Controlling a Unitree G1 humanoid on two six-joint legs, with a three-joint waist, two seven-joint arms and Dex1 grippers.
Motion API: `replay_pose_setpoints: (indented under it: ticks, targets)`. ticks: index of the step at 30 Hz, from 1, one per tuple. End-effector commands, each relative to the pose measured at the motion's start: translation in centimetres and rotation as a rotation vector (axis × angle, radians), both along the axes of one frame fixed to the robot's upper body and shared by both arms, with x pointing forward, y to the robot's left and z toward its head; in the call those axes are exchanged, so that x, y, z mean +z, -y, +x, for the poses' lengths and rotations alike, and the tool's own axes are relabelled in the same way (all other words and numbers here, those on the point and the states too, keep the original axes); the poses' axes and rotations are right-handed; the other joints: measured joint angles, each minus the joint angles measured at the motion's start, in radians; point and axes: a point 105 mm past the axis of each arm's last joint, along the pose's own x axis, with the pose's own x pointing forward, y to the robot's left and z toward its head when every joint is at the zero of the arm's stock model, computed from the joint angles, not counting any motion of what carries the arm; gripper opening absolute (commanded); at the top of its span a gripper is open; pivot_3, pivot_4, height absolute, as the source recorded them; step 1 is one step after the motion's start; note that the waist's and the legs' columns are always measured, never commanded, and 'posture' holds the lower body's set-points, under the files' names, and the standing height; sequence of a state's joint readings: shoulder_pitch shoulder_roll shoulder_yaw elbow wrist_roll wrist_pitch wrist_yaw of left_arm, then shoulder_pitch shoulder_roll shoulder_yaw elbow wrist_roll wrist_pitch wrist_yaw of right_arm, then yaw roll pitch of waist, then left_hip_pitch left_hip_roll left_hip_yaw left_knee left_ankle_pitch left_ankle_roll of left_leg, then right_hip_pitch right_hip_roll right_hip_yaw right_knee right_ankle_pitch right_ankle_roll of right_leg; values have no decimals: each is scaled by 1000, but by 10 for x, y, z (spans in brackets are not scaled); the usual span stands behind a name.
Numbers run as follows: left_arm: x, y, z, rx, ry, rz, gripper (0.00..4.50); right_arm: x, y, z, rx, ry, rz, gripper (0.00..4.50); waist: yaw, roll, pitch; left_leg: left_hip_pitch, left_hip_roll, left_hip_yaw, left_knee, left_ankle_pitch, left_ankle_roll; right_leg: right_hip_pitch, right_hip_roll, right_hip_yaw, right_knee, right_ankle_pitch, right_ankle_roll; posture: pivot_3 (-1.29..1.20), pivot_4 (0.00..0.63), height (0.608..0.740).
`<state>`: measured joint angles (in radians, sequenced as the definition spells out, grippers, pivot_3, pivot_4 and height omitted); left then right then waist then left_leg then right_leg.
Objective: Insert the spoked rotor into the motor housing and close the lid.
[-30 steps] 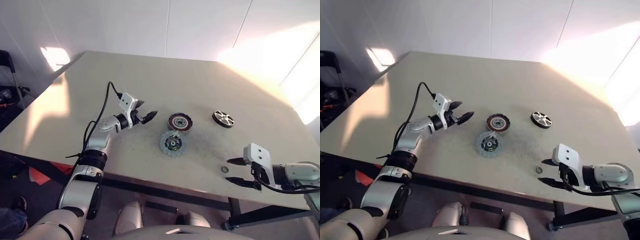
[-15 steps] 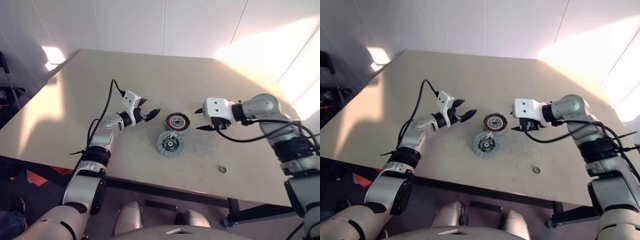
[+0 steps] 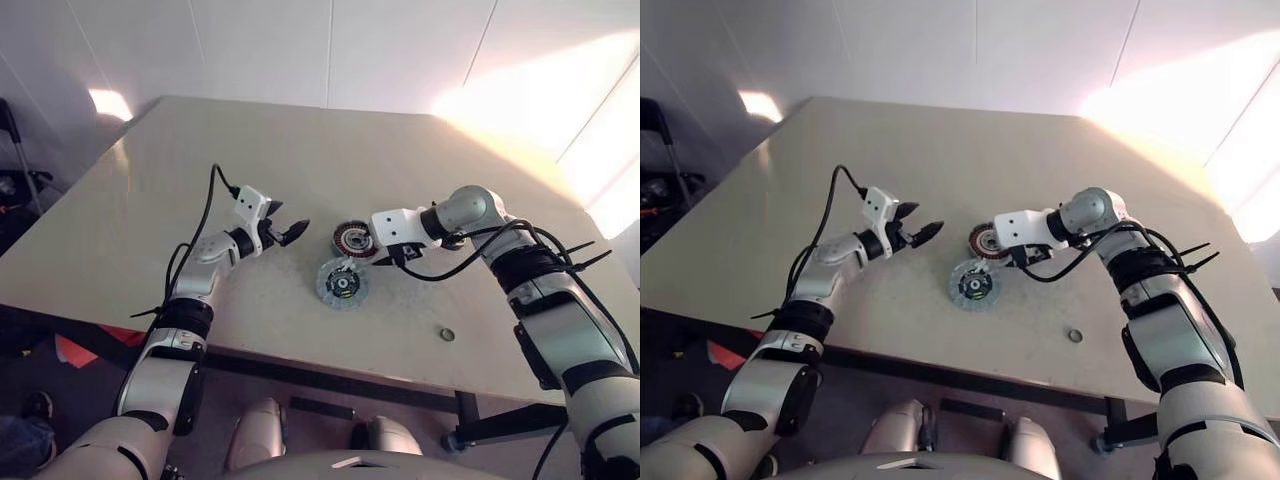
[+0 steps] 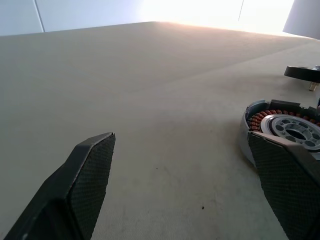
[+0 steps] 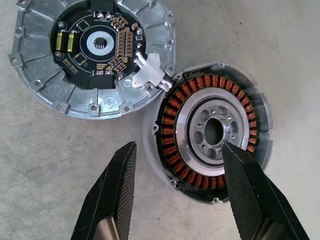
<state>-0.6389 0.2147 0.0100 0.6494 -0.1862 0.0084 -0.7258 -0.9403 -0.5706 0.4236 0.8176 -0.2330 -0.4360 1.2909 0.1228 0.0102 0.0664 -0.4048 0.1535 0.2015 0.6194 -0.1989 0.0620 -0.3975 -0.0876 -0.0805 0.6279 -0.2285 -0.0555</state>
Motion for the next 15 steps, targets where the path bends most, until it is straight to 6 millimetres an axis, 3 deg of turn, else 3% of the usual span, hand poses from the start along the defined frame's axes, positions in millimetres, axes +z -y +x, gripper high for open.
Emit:
replay_pose_setpoints:
  ticks: [1,7,14,15]
  targets:
    - [18,-1,1,7,68,-18,4500,13,-12,10,33,63,-13,3015,-2,0,0,0,0,0,0,0,0,0,0,0,0,0,0,0,0,740]
    - [17,-2,0,14,67,-18,4500,4,-24,15,23,26,-20,3015,-4,0,0,0,1,0,0,1,0,-1,0,0,1,0,0,0,0,740]
    - [19,-7,-1,24,71,-10,4500,-11,-20,15,11,-9,-73,3015,-4,0,0,0,0,0,0,0,-1,-1,0,0,1,0,0,0,0,740]
    - [19,-7,-1,25,71,-10,4500,-12,-20,14,10,-20,-76,2841,-4,0,0,0,1,0,0,0,-1,-1,0,0,1,0,0,0,0,740]
